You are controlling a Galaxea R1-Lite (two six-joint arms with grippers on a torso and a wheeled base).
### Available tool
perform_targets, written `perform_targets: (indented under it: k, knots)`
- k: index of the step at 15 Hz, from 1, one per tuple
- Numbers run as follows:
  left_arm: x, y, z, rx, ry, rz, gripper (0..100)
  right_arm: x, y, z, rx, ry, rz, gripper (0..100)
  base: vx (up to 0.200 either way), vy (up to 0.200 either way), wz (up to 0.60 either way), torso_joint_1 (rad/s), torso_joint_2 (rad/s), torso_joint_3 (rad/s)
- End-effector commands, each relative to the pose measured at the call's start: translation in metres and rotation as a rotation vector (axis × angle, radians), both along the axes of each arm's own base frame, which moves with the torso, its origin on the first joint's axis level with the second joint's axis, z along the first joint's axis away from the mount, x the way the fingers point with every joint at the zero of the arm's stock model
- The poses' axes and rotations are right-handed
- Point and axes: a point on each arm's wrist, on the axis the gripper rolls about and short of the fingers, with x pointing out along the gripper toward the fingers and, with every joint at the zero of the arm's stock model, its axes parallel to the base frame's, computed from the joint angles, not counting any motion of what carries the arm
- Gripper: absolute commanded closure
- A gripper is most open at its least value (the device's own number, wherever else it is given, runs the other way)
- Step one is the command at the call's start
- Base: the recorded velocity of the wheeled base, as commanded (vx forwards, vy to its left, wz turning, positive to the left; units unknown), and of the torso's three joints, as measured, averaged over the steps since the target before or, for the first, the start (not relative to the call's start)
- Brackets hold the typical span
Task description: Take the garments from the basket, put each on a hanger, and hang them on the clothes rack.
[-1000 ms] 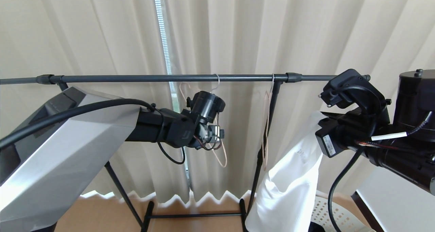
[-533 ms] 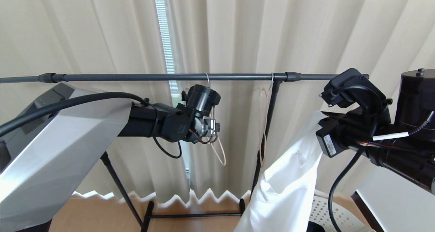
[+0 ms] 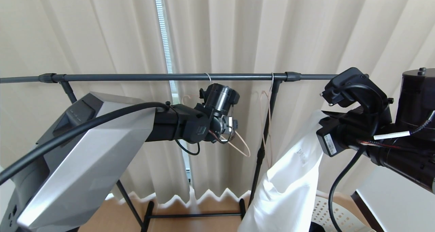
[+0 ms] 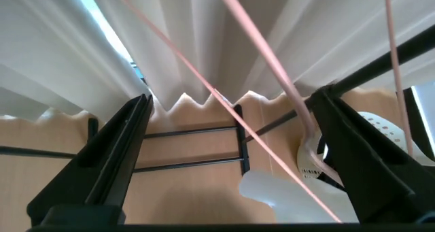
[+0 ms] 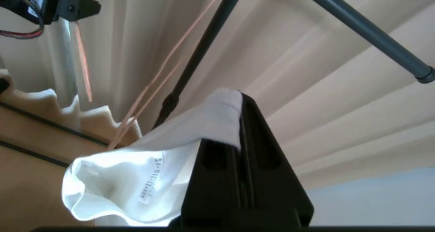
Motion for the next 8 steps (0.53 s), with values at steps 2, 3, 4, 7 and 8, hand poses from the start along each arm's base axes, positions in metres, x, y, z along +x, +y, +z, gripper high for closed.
perform_targets:
  k: [2,3,4,7,8]
  knots:
    - [0.0021,-0.0078,-0.0065,0.005,-0.001,-0.013,0,-0.0001,0.0001,0.0001,0.0,-0.001,0.001,100,0.0,0.0,0.0,0.0,0.0,0.0]
    - [0.0022,-0.0079,-0.006,0.004,-0.003,-0.013,0,-0.0001,0.0001,0.0001,0.0,-0.001,0.001,100,0.0,0.0,0.0,0.0,0.0,0.0]
    - [0.0023,-0.008,-0.0068,0.004,-0.001,-0.012,0,-0.0001,0.0001,0.0001,0.0,-0.001,0.001,100,0.0,0.0,0.0,0.0,0.0,0.0]
    - [0.0051,-0.0103,-0.0115,0.005,0.001,-0.018,0,-0.0001,0.0001,0.0001,0.0,-0.001,0.001,100,0.0,0.0,0.0,0.0,0.0,0.0]
    - [0.0071,-0.0119,-0.0128,0.003,-0.001,-0.018,0,-0.0001,0.0001,0.0001,0.0,-0.001,0.001,100,0.0,0.0,0.0,0.0,0.0,0.0]
